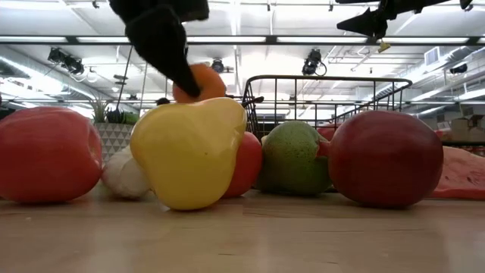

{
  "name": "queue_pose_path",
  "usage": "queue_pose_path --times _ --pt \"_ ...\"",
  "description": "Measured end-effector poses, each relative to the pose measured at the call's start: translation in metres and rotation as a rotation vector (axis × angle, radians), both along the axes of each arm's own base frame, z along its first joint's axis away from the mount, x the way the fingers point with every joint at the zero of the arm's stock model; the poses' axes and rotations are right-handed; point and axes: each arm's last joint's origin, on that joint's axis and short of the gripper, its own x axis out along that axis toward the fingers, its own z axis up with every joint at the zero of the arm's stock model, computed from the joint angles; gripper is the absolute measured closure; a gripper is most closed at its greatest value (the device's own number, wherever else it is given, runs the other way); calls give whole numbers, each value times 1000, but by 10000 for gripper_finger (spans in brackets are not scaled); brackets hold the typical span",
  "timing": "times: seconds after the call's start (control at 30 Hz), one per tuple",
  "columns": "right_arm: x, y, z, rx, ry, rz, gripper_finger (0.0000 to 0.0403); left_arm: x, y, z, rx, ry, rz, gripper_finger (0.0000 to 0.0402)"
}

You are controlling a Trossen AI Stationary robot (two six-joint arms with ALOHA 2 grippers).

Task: Build produce basket
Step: Put the orange into the brown wire basket

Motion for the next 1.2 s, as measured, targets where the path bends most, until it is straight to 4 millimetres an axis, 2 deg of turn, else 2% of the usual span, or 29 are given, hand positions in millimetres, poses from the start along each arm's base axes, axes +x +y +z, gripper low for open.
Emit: queue_pose_path --times 0.2,0.8,1.2 --pt "0 0 0 2 -4 0 3 -1 12 21 19 -122 37 135" --pt "11 -3 -6 35 41 0 3 26 42 51 77 -429 -42 134" --pt "11 -3 -9 63 60 2 3 30 42 59 133 -494 -84 134"
